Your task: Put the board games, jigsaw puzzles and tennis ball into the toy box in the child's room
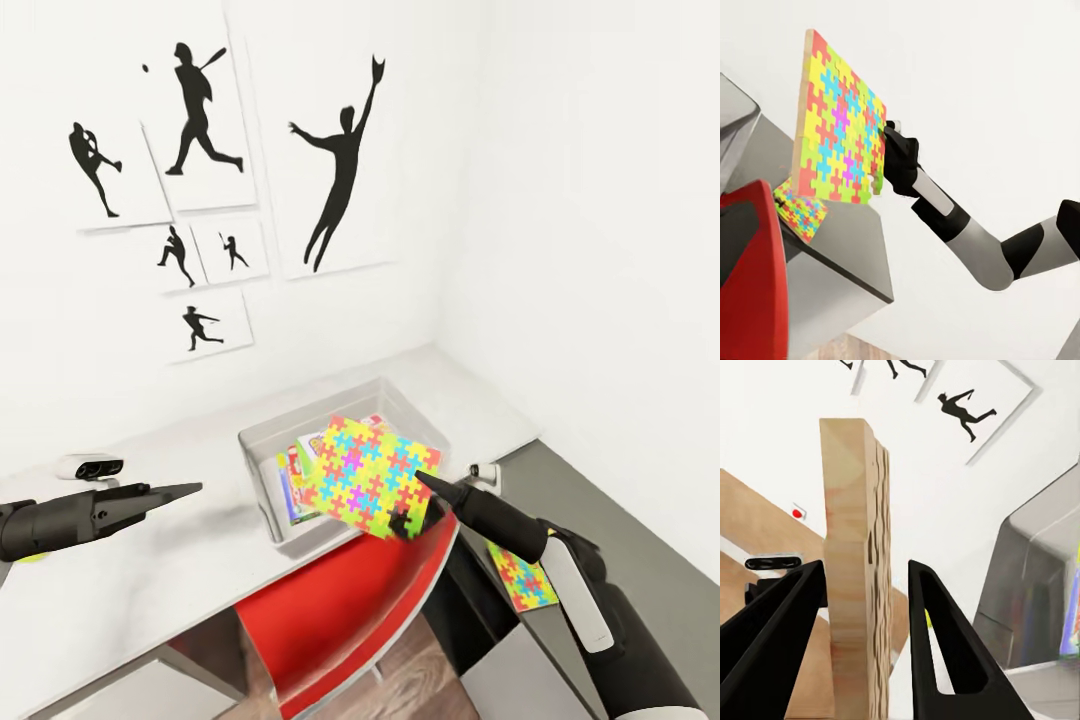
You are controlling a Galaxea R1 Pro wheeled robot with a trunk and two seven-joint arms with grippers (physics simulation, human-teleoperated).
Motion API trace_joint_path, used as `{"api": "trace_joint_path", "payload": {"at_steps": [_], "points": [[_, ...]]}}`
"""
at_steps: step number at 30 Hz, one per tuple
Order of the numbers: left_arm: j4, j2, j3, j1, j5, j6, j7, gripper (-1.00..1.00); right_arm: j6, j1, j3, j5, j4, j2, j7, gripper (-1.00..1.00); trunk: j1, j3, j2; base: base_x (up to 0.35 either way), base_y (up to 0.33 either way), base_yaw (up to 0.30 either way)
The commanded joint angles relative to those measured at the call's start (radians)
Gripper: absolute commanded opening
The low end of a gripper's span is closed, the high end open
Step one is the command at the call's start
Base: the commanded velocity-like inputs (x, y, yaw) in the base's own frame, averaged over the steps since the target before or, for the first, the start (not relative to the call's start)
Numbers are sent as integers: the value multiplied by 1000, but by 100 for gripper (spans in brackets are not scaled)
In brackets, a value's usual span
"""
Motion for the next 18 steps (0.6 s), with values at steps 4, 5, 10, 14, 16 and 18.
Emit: {"api": "trace_joint_path", "payload": {"at_steps": [4,5,10,14,16,18], "points": [[0,0,0,-1,-1,11,-4,100,6,-1,1,-8,0,-1,-2,-100,1,1,-2,201,0,247],[0,0,0,-1,-1,11,-4,100,6,-1,1,-8,0,-2,-2,-100,1,2,-2,257,0,247],[0,0,3,-1,-1,11,-4,100,6,-1,1,-8,0,-4,0,-100,1,7,-2,187,0,247],[0,0,4,-1,-1,11,-4,100,6,-1,1,-8,0,-4,0,-100,1,10,-2,58,60,247],[1,0,4,-1,-1,11,-4,100,6,-1,1,-8,0,-4,0,-100,1,12,-2,134,85,247],[0,0,4,-1,-1,11,-4,100,6,-1,1,-8,0,-5,0,-100,1,13,-2,158,46,247]]}}
